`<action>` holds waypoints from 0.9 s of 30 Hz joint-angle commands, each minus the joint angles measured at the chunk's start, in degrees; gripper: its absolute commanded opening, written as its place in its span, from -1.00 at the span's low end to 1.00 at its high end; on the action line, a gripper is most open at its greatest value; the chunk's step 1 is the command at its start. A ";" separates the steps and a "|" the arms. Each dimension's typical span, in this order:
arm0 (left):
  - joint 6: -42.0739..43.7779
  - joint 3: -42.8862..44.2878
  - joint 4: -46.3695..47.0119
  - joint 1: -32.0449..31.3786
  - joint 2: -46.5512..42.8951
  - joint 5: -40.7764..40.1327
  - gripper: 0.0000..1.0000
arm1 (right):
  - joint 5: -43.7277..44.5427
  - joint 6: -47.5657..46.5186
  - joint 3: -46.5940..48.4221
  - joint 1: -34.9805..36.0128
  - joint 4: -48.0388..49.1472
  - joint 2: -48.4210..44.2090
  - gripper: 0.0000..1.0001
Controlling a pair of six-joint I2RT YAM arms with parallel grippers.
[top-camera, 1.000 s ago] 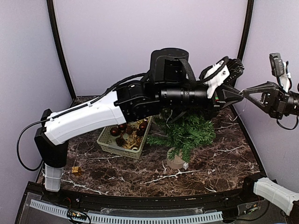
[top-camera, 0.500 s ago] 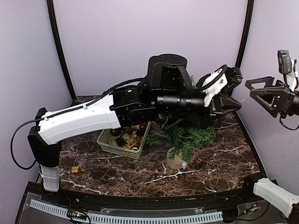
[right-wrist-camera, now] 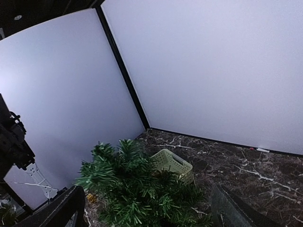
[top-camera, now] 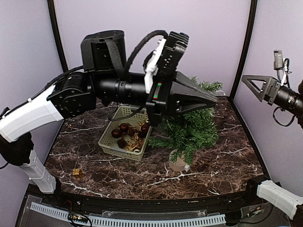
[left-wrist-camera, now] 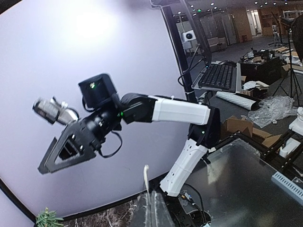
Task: Decorate the small christmas tree
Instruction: Wrap the side of the string light in the gap of the branches.
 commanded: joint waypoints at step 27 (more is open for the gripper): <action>-9.64 -26.54 -0.68 3.80 -24.46 -1.43 -1.00 | 2.93 -1.10 -10.06 -0.14 6.35 5.39 0.86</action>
